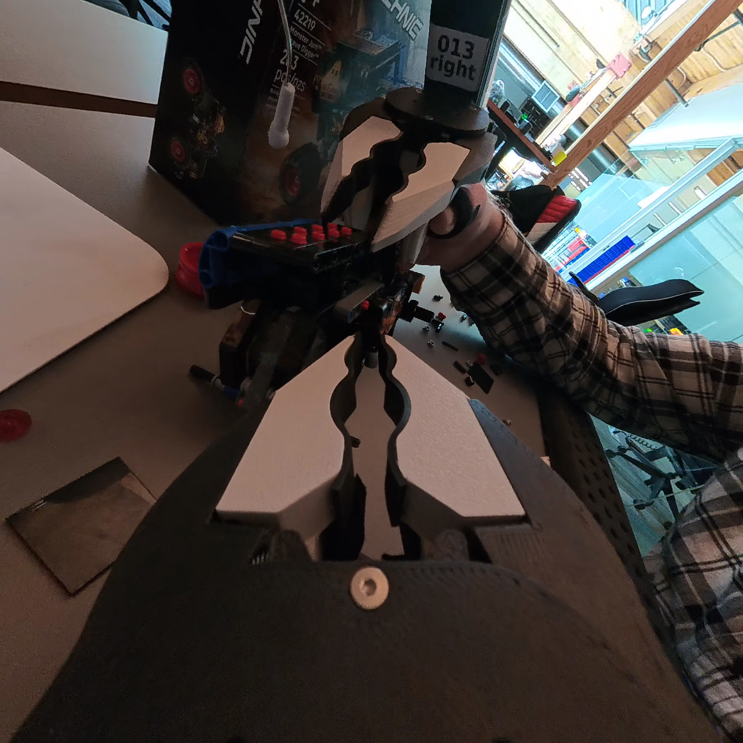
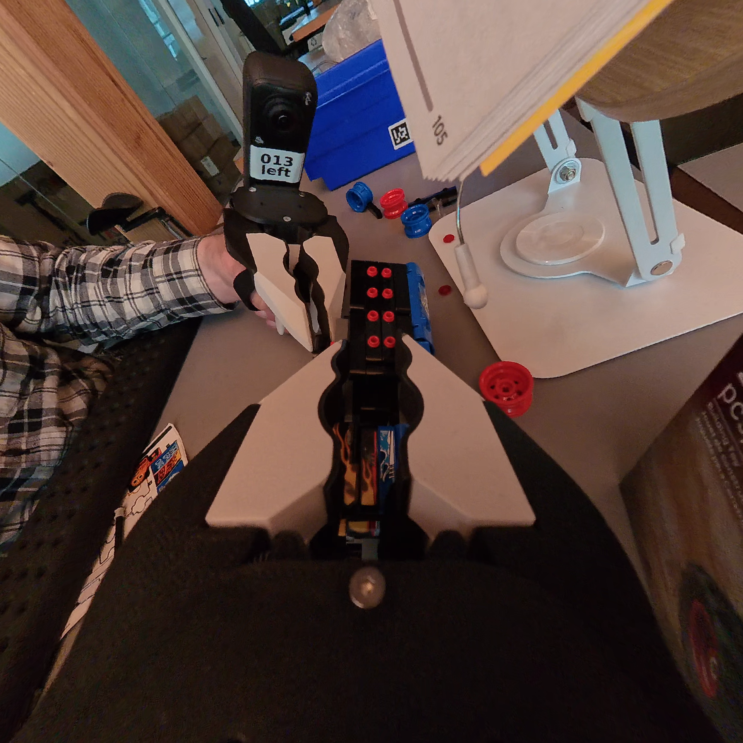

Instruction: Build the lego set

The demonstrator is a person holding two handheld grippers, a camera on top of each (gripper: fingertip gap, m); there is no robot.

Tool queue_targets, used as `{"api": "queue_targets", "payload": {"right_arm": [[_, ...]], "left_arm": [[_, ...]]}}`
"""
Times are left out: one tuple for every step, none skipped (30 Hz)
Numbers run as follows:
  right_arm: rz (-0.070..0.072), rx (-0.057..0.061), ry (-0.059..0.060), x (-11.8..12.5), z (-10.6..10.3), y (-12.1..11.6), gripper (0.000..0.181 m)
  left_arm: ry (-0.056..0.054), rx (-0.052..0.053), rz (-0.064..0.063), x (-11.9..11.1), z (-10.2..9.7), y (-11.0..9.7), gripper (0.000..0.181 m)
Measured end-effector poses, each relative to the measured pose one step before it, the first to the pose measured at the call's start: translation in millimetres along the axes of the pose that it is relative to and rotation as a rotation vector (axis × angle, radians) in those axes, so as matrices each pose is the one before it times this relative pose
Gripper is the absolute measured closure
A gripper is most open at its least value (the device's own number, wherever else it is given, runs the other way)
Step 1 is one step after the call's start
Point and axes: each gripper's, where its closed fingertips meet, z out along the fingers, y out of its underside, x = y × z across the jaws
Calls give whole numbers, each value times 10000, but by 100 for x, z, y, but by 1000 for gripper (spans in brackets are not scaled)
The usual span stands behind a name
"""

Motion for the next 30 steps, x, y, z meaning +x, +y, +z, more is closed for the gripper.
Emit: {"api": "queue_targets", "payload": {"right_arm": [[34,59,11,64,-46,-35,160],[23,49,-1,44,-35,-23,160],[-5,27,-7,6,-9,-10,160],[-27,9,10,-4,20,-2,160],[-20,5,13,-1,9,-7,160],[-6,20,9,17,-12,-7,160],[9,45,10,40,-21,-35,160],[29,64,10,66,-32,-25,160],[52,61,-2,84,-24,-45,160],[46,41,3,79,-22,-28,160],[20,24,11,72,-32,-13,160],[17,27,4,55,-46,-9,160],[36,37,10,72,-41,-32,161],[37,42,20,101,-54,-30,161],[31,44,5,90,-87,-23,161],[46,43,4,73,-74,-26,161],[35,38,12,71,-54,-18,161],[37,40,2,56,-32,-27,161],[39,19,9,60,-22,-27,161],[-52,-29,77,23,-45,0,161],[-130,-62,142,-42,-104,-45,160],[-69,-75,174,-67,-174,-113,156],[-42,-20,389,231,-250,-254,131],[-208,-51,460,165,-294,-193,123],[-281,-149,216,-366,-209,-28,122],[-268,-309,230,-459,-130,178,120],[-456,-503,552,-132,-172,390,116],[-636,-474,584,-246,-365,328,119],[-514,-291,388,-590,-496,94,124],[-551,-245,462,-602,-479,26,130]], "left_arm": [[72,20,-50,-43,30,-94,175],[75,-5,-49,-26,39,-57,175],[84,-36,-21,8,7,-10,174],[104,-43,-68,6,8,15,175],[134,-62,-107,-5,8,27,175],[132,-69,-56,-3,9,-13,175],[116,-48,-18,-6,25,-47,175],[107,-29,-48,-43,31,-71,175],[80,-16,-50,-62,14,-97,175],[77,-25,-22,-58,22,-79,175],[53,-23,2,-51,26,-63,175],[63,-41,-36,-29,50,-36,175],[64,-13,-28,-37,18,-68,175],[12,-1,39,-82,58,-110,175],[23,-25,31,-46,79,-71,175],[84,-9,-59,-19,71,-96,175],[114,-2,-95,4,38,-97,176],[112,7,-79,8,12,-92,176],[41,20,-12,-29,4,-80,176],[-37,-8,-19,-81,25,-4,176],[-64,-69,-30,-90,111,98,175],[-100,-181,-43,-158,219,254,175],[-266,-199,-26,-382,306,220,175],[-83,-72,19,-121,219,43,175],[-17,19,-19,-55,94,-76,175],[7,53,-81,-86,-7,-125,175],[47,63,-51,-4,-48,-127,175],[73,8,1,96,-30,-6,175],[10,-11,16,20,6,13,175],[15,-40,9,19,17,60,175]]}}
